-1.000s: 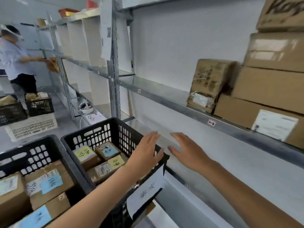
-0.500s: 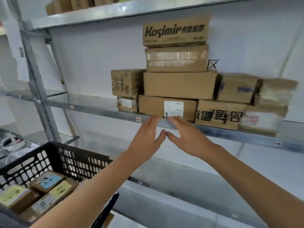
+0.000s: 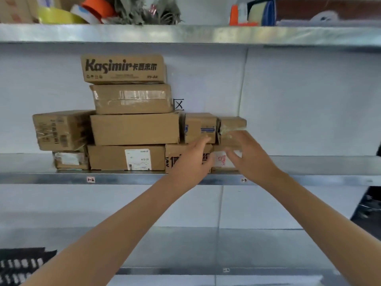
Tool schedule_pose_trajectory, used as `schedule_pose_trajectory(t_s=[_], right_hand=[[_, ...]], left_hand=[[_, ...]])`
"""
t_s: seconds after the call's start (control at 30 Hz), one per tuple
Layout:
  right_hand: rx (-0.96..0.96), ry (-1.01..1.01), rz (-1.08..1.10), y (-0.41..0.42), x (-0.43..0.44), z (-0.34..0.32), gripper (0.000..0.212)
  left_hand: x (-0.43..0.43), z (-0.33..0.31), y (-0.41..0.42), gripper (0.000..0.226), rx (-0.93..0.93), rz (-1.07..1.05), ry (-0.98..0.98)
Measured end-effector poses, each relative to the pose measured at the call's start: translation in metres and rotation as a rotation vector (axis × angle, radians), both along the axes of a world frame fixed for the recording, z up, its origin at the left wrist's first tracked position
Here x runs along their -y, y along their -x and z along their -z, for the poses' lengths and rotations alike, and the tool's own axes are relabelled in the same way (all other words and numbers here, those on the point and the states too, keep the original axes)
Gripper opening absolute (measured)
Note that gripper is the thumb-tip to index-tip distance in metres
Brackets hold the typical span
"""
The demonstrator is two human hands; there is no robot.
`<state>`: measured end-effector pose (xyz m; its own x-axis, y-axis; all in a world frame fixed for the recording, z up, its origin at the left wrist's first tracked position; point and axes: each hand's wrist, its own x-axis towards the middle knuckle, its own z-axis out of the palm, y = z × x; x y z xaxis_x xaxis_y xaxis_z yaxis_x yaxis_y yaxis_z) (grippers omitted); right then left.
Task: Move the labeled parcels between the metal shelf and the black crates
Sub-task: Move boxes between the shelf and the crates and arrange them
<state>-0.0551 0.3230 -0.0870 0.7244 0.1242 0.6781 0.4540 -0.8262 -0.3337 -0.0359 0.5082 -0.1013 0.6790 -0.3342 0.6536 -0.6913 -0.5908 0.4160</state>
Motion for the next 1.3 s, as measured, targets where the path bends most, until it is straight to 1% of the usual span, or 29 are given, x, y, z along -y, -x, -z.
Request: schedule_pose_trajectory(t_s=[0.07,0.1,0.2,0.23,0.33,0.37,0.5,0.57,0.7,0.77,0.9,0.97,1.07,1.13,1.2,1.3], right_hand=[[0.023,-0.074,0.060,-0.007,0.013,-0.006,0.041],[0.015,-0.118,0.075,-0.012,0.018,-0.009,0.046],[-0.108,-0.250,0.095,-0.027,0.025,-0.016,0.060],[-0.159,-0.299,0.083,-0.033,0.024,-0.019,0.059],[-0.233,-0.449,0.023,-0.048,0.021,-0.025,0.036],[-0.240,-0.483,0.019,-0.052,0.021,-0.027,0.033],[-0.237,-0.561,0.040,-0.065,0.022,-0.028,0.040],[-0.241,-0.607,0.030,-0.070,0.024,-0.026,0.044],[-0.251,-0.697,-0.005,-0.068,0.030,-0.022,0.046],[-0.235,-0.725,-0.011,-0.064,0.035,-0.018,0.046],[-0.138,-0.819,-0.066,-0.047,0.041,-0.012,0.039],[-0.077,-0.860,-0.100,-0.034,0.041,-0.010,0.032],[0.009,-0.906,-0.161,-0.014,0.036,-0.007,0.015],[0.051,-0.952,-0.208,-0.001,0.034,-0.005,0.021],[0.062,-0.975,-0.225,0.009,0.035,-0.002,0.026],[-0.010,-0.938,-0.266,0.020,0.033,0.011,0.030]], left_hand=[[0.015,-0.006,-0.005,0.047,-0.043,0.020,0.030],[0.022,-0.009,-0.007,0.048,-0.076,0.031,0.057],[0.044,-0.015,-0.014,0.051,-0.145,0.015,0.072],[0.051,-0.016,-0.016,0.050,-0.148,-0.004,0.072],[0.068,-0.020,-0.022,0.040,-0.181,-0.070,0.126],[0.073,-0.022,-0.024,0.039,-0.208,-0.084,0.156],[0.086,-0.027,-0.037,0.038,-0.263,-0.124,0.216],[0.090,-0.028,-0.042,0.035,-0.296,-0.088,0.255],[0.093,-0.031,-0.047,0.045,-0.435,-0.005,0.375],[0.093,-0.032,-0.048,0.042,-0.431,0.016,0.423],[0.092,-0.033,-0.038,0.021,-0.369,0.069,0.537],[0.089,-0.033,-0.028,0.019,-0.341,0.106,0.620],[0.084,-0.032,-0.010,0.022,-0.321,0.138,0.756],[0.080,-0.027,0.003,0.026,-0.321,0.156,0.831],[0.073,-0.016,0.015,0.026,-0.313,0.163,0.848],[0.056,0.005,0.029,0.026,-0.290,0.176,0.866]])
